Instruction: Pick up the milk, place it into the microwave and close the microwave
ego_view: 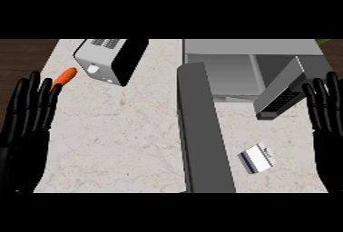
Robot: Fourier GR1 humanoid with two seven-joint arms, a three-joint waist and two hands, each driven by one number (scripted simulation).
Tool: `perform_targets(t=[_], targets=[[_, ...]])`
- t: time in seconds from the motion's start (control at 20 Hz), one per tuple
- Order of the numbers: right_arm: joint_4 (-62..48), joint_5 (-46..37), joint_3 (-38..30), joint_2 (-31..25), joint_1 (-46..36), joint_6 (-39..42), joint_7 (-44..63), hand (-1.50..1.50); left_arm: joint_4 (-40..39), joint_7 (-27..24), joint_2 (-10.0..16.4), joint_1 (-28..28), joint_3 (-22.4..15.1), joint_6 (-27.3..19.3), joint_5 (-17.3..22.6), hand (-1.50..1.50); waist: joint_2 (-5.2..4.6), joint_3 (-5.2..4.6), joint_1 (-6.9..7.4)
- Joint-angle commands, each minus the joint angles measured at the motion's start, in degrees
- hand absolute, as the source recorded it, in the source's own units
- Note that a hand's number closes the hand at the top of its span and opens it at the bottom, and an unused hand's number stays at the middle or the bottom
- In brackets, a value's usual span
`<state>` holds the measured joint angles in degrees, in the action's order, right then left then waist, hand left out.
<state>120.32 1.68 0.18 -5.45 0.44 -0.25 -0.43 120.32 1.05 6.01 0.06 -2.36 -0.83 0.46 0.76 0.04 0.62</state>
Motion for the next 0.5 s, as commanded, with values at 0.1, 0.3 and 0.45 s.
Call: perform_targets(t=[0.1,0.3,0.45], targets=[[1.6,-3.9,3.2,0.7,3.9,0.6,-0.6,-1.50,-4.9,-2.9,0.4,-2.1,4.8,-0.1,0.0,-1.50,-0.74,-0.05,-0.75],[3.6,3.5,12.7,5.2,10.9,5.1,-1.0,-1.50,-6.8,0.2,-4.0,1.0,2.9,-3.4,0.5,-1.50,-0.85,0.00,-0.82],[4.0,3.6,14.6,5.3,17.1,6.0,-3.7,-1.50,-4.9,1.7,-2.3,3.5,5.4,-1.4,3.7,-1.50,-0.62,-0.02,-0.76]])
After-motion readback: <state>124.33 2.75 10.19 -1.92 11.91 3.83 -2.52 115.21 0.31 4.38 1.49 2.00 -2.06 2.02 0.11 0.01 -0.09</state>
